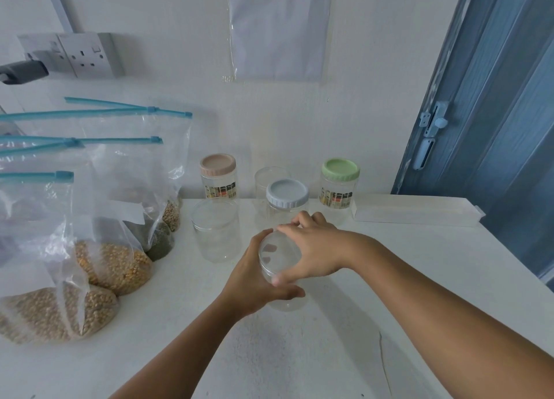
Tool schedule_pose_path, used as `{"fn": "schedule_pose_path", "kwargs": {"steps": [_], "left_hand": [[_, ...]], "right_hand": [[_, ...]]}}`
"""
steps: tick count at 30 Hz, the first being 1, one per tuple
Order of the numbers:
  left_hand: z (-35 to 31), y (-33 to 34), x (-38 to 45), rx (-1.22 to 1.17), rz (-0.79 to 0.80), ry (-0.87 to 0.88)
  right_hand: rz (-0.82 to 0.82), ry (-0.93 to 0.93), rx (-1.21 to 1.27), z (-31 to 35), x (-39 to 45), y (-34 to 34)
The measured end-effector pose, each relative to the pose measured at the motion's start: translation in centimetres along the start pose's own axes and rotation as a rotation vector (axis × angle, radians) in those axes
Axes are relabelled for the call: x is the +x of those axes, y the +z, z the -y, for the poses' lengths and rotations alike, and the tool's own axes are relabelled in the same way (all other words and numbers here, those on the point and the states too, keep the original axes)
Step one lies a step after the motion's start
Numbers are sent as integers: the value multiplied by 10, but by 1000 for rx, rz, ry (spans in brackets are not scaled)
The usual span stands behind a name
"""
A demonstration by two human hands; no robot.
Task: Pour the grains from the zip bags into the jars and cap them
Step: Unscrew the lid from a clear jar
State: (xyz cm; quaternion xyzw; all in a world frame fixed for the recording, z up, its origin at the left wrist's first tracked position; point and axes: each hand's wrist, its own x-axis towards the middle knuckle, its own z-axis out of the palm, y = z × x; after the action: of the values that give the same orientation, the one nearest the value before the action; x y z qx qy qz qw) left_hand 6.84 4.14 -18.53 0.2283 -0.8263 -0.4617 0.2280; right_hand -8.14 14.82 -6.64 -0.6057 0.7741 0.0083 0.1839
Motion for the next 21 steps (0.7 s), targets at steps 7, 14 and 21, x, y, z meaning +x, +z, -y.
{"fn": "schedule_pose_path", "kwargs": {"steps": [7,14,21], "left_hand": [[1,1,0,1,-3,3],[-4,-3,0,14,-22,-18],[4,-5,0,16,9,-69]], "right_hand": [[-77,-65,-100,1,6,2],[-79,-145,-67,-8,-2,-20],[-145,-72,491,-52,-20,11]]}}
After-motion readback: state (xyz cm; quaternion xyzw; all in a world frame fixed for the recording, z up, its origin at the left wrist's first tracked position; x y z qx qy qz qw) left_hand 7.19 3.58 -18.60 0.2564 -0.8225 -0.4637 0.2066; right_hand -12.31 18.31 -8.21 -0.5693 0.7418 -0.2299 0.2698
